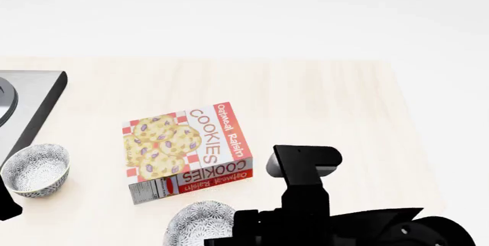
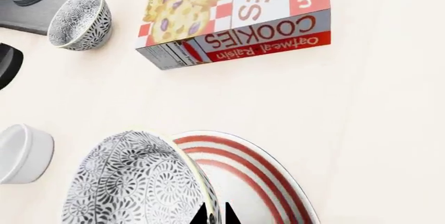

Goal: Pick the akita bowl next to the plate and place it on the plate.

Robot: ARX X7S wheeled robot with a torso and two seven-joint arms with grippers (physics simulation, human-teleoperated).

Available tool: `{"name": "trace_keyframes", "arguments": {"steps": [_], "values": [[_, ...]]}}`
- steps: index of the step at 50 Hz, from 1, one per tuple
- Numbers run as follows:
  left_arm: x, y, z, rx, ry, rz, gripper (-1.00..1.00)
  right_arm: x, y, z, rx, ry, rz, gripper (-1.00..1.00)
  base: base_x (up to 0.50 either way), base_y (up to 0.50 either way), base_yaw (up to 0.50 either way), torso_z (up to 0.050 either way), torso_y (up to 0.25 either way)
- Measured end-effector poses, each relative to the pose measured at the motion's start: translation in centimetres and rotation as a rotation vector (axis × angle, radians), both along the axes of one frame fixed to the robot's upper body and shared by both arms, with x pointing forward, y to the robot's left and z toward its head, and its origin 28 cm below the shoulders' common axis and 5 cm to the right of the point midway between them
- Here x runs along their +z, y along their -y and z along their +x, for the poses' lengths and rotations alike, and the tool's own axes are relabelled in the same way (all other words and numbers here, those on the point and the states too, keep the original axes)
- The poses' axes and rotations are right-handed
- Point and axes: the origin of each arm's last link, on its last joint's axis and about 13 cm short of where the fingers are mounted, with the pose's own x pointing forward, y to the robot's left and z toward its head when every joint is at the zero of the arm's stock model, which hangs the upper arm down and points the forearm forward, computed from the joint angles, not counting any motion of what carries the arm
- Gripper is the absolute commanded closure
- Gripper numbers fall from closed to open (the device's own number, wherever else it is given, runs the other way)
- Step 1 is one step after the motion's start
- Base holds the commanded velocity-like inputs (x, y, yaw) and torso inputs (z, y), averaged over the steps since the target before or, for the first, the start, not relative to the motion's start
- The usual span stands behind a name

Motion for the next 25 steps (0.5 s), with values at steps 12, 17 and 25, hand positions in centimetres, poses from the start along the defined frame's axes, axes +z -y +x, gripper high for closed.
{"name": "trace_keyframes", "arguments": {"steps": [12, 17, 25], "values": [[-0.1, 0.0, 0.0, 0.000, 0.000, 0.000, -1.00, -0.9, -0.1, -0.3, 0.021, -0.017, -0.002, 1.00, 0.00, 0.00, 0.00, 0.000, 0.000], [0.0, 0.0, 0.0, 0.000, 0.000, 0.000, -1.00, -1.2, -0.1, -0.4, 0.026, -0.023, -0.005, 1.00, 0.00, 0.00, 0.00, 0.000, 0.000], [0.0, 0.0, -0.1, 0.001, -0.001, 0.001, -1.00, -1.7, -0.2, -0.6, 0.039, -0.034, -0.013, 1.00, 0.00, 0.00, 0.00, 0.000, 0.001]]}}
